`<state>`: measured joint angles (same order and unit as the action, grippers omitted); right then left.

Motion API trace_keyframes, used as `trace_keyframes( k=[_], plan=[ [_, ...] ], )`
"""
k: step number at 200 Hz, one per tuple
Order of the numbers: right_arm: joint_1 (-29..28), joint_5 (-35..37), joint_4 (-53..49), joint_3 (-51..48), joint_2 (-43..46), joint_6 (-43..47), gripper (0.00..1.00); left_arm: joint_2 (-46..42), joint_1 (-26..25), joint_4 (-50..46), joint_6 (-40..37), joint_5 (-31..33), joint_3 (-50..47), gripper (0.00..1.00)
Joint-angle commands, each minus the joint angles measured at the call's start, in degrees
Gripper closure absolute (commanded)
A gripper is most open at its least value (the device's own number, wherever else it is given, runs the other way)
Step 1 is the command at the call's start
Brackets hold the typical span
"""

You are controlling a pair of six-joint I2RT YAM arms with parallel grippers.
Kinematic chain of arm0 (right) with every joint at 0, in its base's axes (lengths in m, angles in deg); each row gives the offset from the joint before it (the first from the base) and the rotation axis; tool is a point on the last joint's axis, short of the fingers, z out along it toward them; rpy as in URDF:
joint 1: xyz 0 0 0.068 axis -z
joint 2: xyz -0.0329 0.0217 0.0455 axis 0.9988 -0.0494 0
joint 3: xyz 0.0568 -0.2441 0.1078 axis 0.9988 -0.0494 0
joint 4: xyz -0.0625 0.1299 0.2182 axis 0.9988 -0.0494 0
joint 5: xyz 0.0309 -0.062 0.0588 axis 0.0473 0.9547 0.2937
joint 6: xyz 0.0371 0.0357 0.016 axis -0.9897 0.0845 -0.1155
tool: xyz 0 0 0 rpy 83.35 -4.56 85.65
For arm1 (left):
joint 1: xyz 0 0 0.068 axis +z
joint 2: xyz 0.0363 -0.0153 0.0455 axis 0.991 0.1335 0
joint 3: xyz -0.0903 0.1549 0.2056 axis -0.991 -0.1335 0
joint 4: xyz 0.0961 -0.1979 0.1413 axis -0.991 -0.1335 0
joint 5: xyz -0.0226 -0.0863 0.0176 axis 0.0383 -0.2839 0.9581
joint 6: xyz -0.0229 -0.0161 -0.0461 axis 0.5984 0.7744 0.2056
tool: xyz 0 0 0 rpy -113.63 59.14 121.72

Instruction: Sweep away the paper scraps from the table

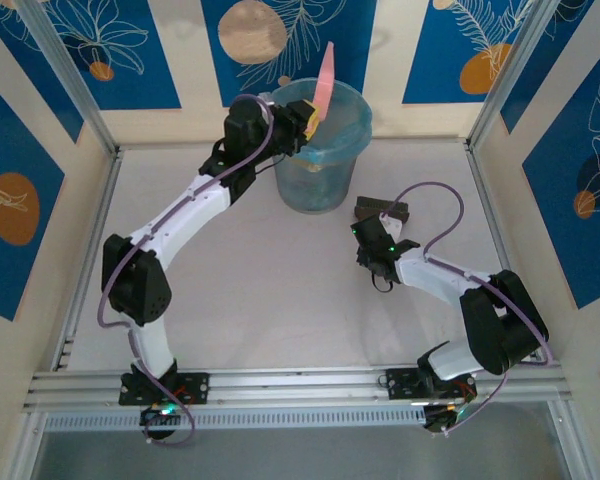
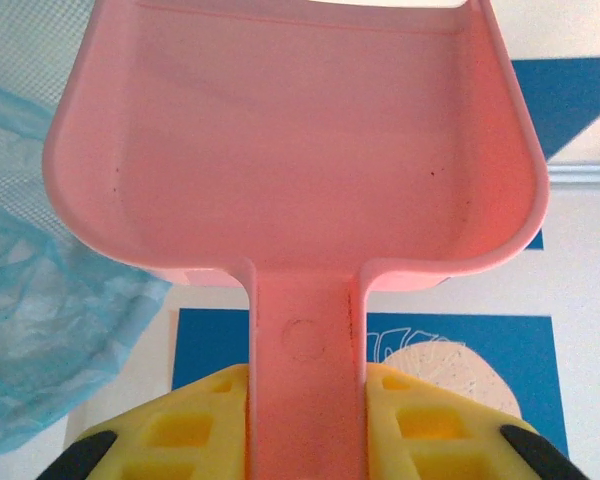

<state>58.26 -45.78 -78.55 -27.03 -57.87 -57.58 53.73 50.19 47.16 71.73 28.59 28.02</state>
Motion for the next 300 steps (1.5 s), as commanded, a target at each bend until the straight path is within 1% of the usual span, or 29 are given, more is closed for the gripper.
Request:
trace_keyframes(
  k=[1, 27, 54, 74, 87, 106, 116, 133, 155, 177, 201, 235, 271, 300],
  plan=[
    [0.07, 1.12, -0.97, 1.36, 0.16, 0.61, 1.00, -4.63, -1.99, 1.24, -6.10, -2.47, 3.06, 1.00],
    [0.25, 1.48, -0.28, 0.52, 1.28, 0.41, 1.00, -8.95, -5.37, -1.45, -13.69, -3.48, 1.35, 1.00],
    [0.75, 1.20, 0.60, -0.55, 2.64, 0.06, 1.00, -16.50, -10.59, -1.75, -24.26, -1.40, -8.64, 1.00],
    [1.38, 1.09, 1.44, -1.89, 4.14, -0.72, 1.00, -23.04, -15.27, -1.48, -34.16, 2.81, -19.12, 1.00],
    [2.25, 0.12, 2.59, -3.30, 5.67, -1.15, 1.00, -26.94, -17.81, -4.20, -41.04, 5.71, -24.27, 1.00],
    [3.81, -2.34, 4.38, -5.53, 8.37, -1.78, 1.00, -33.34, -21.60, -8.45, -50.98, 12.09, -31.78, 1.00],
    [4.72, -3.70, 5.75, -6.96, 9.92, -2.12, 1.00, -36.77, -23.09, -11.40, -54.25, 16.28, -35.63, 1.00],
    [5.84, -6.40, 9.42, -9.23, 11.92, -1.75, 1.00, -41.66, -24.92, -15.29, -59.11, 19.90, -41.48, 1.00],
    [6.12, -9.22, 13.07, -11.05, 12.63, -0.11, 1.00, -45.90, -26.51, -21.89, -60.98, 24.05, -48.16, 1.00],
    [6.12, -10.43, 14.64, -11.27, 11.96, 1.25, 1.00, -48.84, -27.51, -25.33, -60.67, 25.30, -55.66, 1.00],
    [6.06, -11.13, 15.38, -11.06, 10.27, 2.08, 1.00, -50.02, -28.66, -27.90, -59.95, 25.23, -61.29, 1.00],
    [5.97, -11.81, 15.53, -10.16, 7.79, 2.79, 1.00, -47.21, -29.08, -26.53, -59.04, 22.52, -66.70, 1.00],
    [5.97, -10.42, 13.81, -9.31, 6.61, 2.39, 1.00, -42.76, -29.28, -25.23, -59.60, 21.66, -67.91, 1.00],
    [5.96, -9.37, 12.80, -9.09, 6.48, 1.58, 0.99, -40.03, -29.29, -23.98, -60.62, 22.90, -67.82, 1.00]
  ],
)
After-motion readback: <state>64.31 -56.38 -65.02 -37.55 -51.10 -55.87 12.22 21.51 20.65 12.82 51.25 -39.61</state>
